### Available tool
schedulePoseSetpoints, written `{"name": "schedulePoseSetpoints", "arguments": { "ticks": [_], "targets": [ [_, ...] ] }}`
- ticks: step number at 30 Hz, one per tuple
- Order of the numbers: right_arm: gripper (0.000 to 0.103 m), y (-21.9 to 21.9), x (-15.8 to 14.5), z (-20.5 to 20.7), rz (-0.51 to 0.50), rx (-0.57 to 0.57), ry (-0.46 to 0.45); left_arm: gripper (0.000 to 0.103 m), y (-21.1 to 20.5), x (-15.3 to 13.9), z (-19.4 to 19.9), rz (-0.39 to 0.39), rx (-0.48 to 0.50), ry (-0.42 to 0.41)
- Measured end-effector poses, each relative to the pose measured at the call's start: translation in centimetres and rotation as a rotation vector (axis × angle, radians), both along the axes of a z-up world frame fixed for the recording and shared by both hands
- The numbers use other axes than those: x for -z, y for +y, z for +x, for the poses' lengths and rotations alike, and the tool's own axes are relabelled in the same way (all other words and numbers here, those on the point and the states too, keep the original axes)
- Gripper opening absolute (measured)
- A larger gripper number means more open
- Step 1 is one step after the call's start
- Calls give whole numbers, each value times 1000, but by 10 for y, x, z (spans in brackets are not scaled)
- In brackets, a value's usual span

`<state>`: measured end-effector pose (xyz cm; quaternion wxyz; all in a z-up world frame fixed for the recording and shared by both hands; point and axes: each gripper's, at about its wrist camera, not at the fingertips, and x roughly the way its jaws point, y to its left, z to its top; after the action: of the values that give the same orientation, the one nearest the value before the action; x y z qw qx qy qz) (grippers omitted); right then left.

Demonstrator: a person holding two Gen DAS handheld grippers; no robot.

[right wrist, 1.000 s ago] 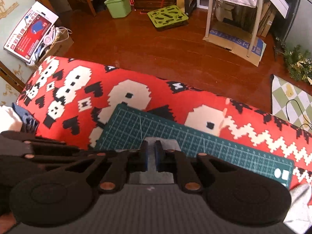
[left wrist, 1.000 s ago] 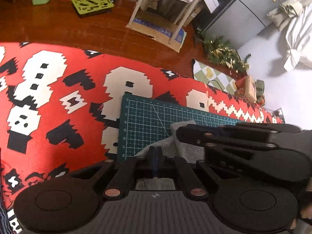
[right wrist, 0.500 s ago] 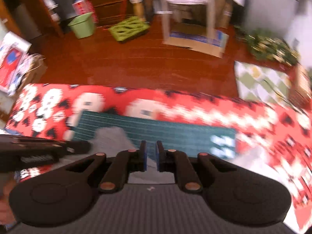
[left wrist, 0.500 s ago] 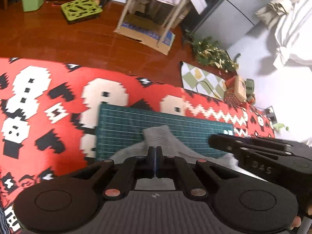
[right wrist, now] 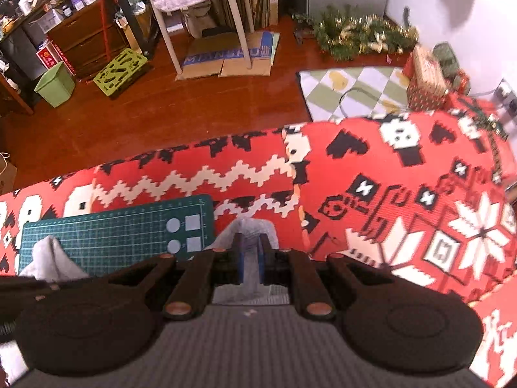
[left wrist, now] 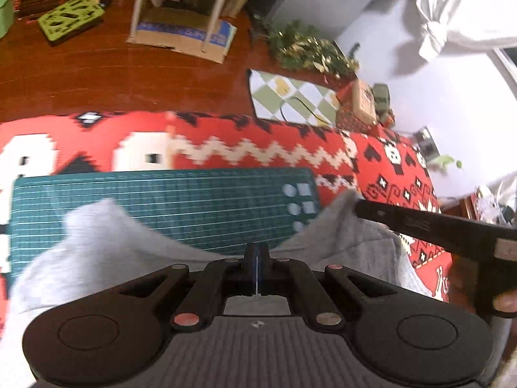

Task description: Fold clothes

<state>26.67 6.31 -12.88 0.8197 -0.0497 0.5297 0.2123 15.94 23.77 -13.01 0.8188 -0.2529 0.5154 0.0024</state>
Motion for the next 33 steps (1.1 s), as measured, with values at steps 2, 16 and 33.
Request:
{"name": "schedulePoseSetpoints", "arguments": {
  "ticks": [2,16,33],
  "targets": [
    [9,3,6,6,9,-6,2,0,-8,4,8,3,20,11],
    [9,-41,-20,-7,-2,30,23,1,-21,7,30,-11,73,33],
    [10,-76,-15,-14,-26,101,-37,1,-38,0,6,30,66,38]
  ]
}}
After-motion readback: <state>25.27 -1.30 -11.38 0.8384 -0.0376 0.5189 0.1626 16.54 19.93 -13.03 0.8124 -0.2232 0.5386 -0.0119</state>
